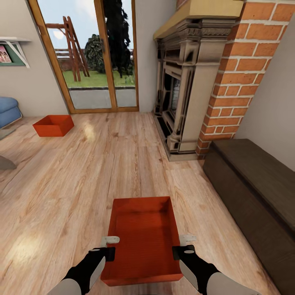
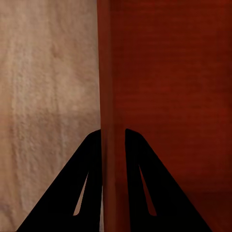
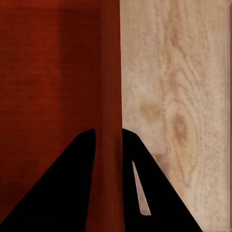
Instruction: Move the two storage containers from the living room to the garage. In the garage, place one container on the floor and stack the other container on top of it (either order is fine).
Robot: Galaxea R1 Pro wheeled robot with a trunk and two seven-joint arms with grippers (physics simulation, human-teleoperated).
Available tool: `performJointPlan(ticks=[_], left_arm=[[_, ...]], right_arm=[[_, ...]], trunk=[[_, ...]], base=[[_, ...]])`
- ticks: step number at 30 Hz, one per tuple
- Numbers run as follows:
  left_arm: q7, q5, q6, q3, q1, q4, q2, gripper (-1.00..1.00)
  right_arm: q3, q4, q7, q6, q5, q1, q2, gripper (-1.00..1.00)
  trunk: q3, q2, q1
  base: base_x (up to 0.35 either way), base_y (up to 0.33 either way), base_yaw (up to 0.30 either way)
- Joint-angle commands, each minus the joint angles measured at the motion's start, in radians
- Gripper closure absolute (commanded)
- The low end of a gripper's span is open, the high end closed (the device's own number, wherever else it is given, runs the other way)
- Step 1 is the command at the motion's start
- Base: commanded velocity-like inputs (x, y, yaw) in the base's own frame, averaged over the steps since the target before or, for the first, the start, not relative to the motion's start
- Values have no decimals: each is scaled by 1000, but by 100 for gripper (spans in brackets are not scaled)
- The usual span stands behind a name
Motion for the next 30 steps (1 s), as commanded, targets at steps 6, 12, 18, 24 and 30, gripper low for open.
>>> performJointPlan(ticks=[6, 12, 18, 24, 30], left_arm=[[11, -20, 8, 2, 0, -2, 1, 100], [12, -21, 8, 2, 0, -2, 1, 100], [12, -21, 8, 2, 0, -3, 1, 100], [12, -21, 7, 2, 0, -4, 1, 100], [12, -21, 7, 2, 0, -6, 2, 100]], right_arm=[[-1, -2, -9, 8, 12, -1, -8, 100], [-1, -2, -11, 8, 12, -1, -7, 100], [-1, -3, -14, 8, 12, -1, -7, 100], [-1, -3, -15, 8, 12, -1, -7, 100], [-1, -3, -17, 8, 12, -1, -7, 100]], trunk=[[18, 42, -23], [37, 84, -46], [56, 126, -69], [75, 168, -92], [93, 210, -115]], base=[[0, 0, 0], [0, 0, 0], [0, 0, 0], [0, 0, 0], [0, 0, 0]])
